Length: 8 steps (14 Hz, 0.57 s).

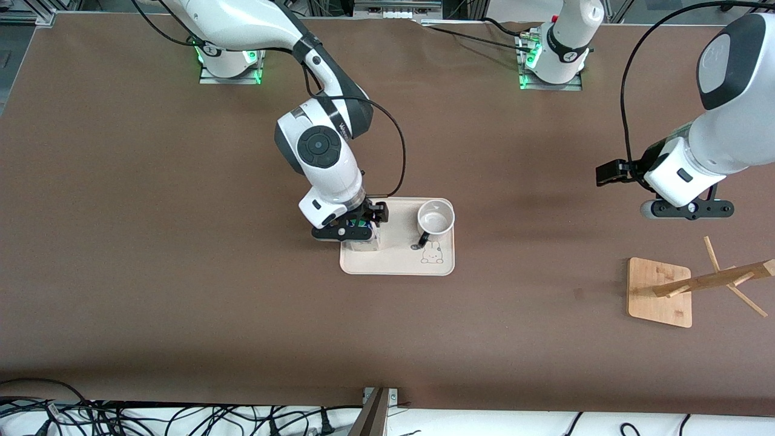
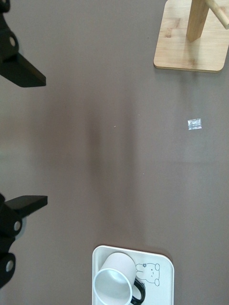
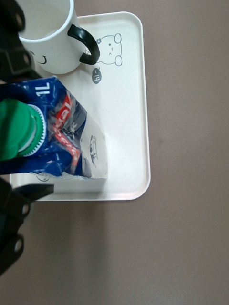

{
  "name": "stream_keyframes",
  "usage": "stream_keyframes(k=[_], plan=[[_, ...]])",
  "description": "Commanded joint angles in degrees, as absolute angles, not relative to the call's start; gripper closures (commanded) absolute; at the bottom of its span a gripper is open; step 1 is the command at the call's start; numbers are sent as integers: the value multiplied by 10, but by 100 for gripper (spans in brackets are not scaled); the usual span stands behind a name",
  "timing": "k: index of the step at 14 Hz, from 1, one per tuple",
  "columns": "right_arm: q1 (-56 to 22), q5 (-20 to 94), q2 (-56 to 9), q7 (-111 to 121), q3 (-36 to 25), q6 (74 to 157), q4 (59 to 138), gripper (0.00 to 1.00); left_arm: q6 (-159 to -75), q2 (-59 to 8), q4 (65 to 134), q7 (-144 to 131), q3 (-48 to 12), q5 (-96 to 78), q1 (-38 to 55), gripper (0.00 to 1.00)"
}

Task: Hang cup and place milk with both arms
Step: 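Close the right gripper around the blue milk carton on the tray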

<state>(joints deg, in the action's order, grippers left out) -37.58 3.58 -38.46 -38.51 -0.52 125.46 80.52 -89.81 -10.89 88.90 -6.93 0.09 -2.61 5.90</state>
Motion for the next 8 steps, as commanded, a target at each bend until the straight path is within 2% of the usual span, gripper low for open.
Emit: stream_keyframes(k=[1, 2, 5, 8], plan=[[-381, 25, -378, -389, -11, 1259, 810, 70, -886, -114, 874, -52, 2, -15, 58, 0], [-382, 25, -377, -388, -11, 1259, 809, 74, -886, -114, 874, -48, 2, -15, 58, 0], [-382, 30, -359, -383, -10, 1250, 805, 74, -881, -114, 875, -42, 2, -14, 61, 0], [-381, 33, -310, -379, -11, 1186, 804, 74, -864, -124, 874, -41, 0, -14, 72, 0]])
